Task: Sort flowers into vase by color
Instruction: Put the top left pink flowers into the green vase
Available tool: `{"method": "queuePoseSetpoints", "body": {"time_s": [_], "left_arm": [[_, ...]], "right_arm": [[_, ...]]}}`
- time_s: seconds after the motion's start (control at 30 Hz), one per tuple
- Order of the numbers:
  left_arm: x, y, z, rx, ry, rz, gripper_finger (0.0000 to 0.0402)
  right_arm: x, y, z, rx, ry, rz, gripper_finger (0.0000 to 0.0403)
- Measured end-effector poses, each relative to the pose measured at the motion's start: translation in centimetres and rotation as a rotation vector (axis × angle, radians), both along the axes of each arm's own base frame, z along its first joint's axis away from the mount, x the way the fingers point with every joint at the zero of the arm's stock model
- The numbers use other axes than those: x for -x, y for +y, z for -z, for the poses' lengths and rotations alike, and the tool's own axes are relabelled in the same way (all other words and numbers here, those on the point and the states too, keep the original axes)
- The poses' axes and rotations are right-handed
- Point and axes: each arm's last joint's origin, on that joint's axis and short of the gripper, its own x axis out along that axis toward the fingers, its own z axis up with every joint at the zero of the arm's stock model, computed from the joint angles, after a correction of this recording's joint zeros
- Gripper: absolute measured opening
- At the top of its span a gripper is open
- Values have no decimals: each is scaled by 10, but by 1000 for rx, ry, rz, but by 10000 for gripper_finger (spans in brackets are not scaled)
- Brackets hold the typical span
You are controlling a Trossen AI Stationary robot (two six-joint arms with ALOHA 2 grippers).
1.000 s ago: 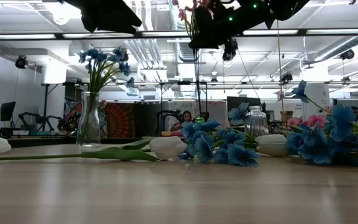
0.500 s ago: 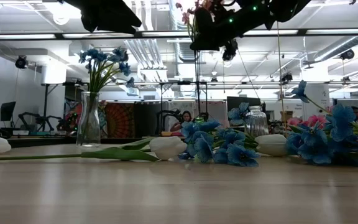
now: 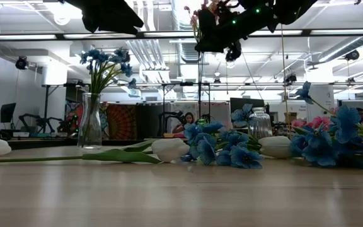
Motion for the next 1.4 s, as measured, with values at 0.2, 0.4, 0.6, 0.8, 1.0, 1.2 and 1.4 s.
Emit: {"method": "queuePoseSetpoints", "body": {"time_s": [0.2,0.4,0.6,0.8,1.0,1.2,1.4], "left_arm": [[0,0,0,0,0,0,210],[0,0,0,0,0,0,210],[0,0,0,0,0,0,210],[0,0,0,0,0,0,210],[0,0,0,0,0,0,210],[0,0,0,0,0,0,210],[0,0,0,0,0,0,210]], "right_arm": [[1,-1,5,-6,12,8,20],[1,-1,5,-6,14,8,20],[1,-1,5,-5,15,8,27],[2,-1,6,-18,9,10,48],[2,-1,7,-21,9,10,70],[2,-1,7,-22,13,10,93],[2,-1,9,-38,28,12,116]]}}
